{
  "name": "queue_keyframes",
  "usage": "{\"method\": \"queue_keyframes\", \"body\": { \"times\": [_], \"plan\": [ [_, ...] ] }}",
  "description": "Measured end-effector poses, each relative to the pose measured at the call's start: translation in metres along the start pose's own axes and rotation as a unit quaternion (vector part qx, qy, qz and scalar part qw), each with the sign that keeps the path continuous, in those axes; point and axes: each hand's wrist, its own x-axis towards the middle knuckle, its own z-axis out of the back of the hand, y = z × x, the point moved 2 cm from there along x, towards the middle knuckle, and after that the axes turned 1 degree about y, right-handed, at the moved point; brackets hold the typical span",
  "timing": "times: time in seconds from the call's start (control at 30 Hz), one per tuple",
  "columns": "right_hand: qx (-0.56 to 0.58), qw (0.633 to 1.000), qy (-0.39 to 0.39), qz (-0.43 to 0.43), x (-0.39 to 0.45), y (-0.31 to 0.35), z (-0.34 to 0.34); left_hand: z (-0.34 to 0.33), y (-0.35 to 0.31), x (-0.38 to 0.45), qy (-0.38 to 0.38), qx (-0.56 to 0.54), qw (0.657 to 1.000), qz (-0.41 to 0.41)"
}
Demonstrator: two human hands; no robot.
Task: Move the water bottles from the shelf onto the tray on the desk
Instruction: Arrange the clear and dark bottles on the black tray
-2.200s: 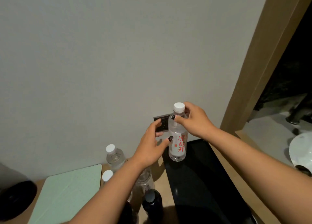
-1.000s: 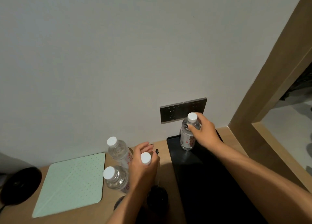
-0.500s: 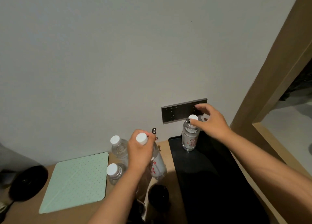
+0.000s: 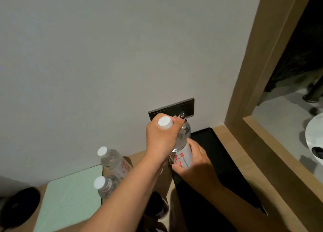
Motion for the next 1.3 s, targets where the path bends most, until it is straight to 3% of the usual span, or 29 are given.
{"method": "queue_keyframes", "body": {
  "times": [0.1, 0.23, 0.37, 0.53, 0.67, 0.87, 1.3],
  "plan": [
    [-0.002, 1.000, 0.019, -0.012, 0.009, -0.026, 0.009, -0.018, -0.002, 0.001, 0.070, 0.033, 0.996, -0.034],
    [0.039, 0.996, 0.056, -0.048, 0.025, -0.062, 0.030, -0.027, 0.000, 0.013, 0.226, 0.043, 0.963, -0.138],
    [0.133, 0.963, 0.139, -0.190, 0.049, -0.103, 0.043, -0.026, 0.017, 0.040, 0.198, 0.212, 0.937, -0.193],
    [0.065, 0.976, 0.130, -0.162, 0.081, -0.137, 0.038, -0.037, 0.048, 0.058, 0.205, 0.307, 0.922, -0.115],
    [0.097, 0.968, 0.169, -0.156, 0.102, -0.150, 0.025, -0.047, 0.065, 0.068, 0.218, 0.309, 0.921, -0.098],
    [0.135, 0.953, 0.196, -0.185, 0.106, -0.154, 0.011, -0.051, 0.073, 0.075, 0.206, 0.292, 0.924, -0.138],
    [0.119, 0.955, 0.231, -0.142, 0.116, -0.154, 0.014, -0.053, 0.081, 0.074, 0.183, 0.296, 0.929, -0.122]
  ]
}}
